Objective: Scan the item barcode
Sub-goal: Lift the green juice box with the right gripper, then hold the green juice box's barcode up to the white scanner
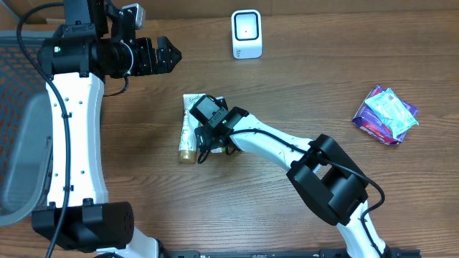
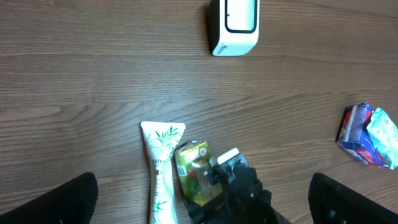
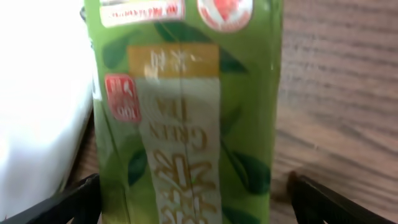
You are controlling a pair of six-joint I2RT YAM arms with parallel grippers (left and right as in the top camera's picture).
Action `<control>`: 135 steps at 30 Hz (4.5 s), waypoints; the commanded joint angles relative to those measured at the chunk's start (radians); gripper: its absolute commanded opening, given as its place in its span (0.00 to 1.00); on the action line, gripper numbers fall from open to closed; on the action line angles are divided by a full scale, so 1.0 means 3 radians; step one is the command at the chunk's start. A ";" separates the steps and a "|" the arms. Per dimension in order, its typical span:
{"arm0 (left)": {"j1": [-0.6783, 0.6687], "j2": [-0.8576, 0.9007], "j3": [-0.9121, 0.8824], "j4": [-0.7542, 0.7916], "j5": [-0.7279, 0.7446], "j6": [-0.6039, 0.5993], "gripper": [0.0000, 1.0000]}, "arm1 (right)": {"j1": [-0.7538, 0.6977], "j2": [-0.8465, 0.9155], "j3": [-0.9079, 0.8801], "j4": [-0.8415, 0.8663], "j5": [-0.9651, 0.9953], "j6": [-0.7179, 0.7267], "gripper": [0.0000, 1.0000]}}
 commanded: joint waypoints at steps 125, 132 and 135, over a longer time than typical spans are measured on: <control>-0.0022 0.0009 0.0001 0.0004 0.0003 -0.0019 1.00 | -0.1021 -0.1073 0.1390 -0.0042 0.1558 -0.2009 0.04; -0.0022 0.0009 0.0001 0.0004 0.0003 -0.0019 0.99 | -0.1019 -0.0385 0.1390 0.1095 0.2078 -0.3340 0.04; -0.0022 0.0009 0.0001 0.0005 0.0003 -0.0019 0.99 | -0.1057 -0.0071 0.1390 0.1408 0.2078 -0.3890 0.04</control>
